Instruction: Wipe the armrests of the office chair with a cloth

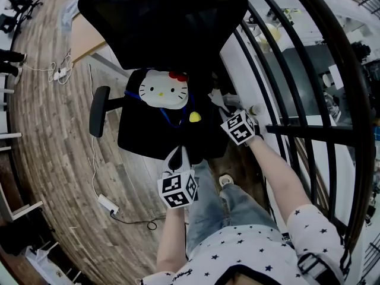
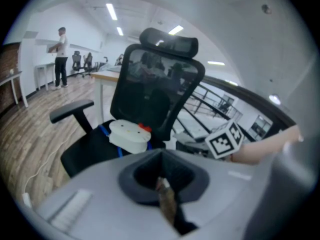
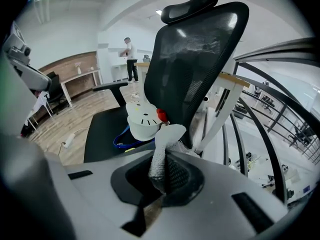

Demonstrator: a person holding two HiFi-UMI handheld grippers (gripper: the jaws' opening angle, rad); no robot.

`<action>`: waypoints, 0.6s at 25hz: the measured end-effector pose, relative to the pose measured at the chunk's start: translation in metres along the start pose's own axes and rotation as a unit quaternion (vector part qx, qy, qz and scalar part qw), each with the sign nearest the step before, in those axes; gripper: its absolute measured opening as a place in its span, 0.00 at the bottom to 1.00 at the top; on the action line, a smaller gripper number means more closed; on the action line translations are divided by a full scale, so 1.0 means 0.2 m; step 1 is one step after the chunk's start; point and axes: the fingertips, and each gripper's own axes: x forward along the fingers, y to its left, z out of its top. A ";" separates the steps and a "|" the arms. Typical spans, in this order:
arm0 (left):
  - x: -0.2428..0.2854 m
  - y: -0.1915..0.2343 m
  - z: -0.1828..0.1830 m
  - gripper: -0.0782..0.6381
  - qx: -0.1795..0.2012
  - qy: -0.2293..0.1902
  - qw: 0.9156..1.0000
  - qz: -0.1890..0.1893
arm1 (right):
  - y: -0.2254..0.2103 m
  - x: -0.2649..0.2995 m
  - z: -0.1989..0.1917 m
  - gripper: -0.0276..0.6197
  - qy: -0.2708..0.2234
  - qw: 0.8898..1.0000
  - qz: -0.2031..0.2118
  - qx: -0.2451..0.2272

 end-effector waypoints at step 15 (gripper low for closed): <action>-0.06 -0.03 -0.02 0.11 -0.004 -0.008 1.000 -0.002 | 0.02 0.00 -0.01 0.08 0.016 1.000 -0.014 0.014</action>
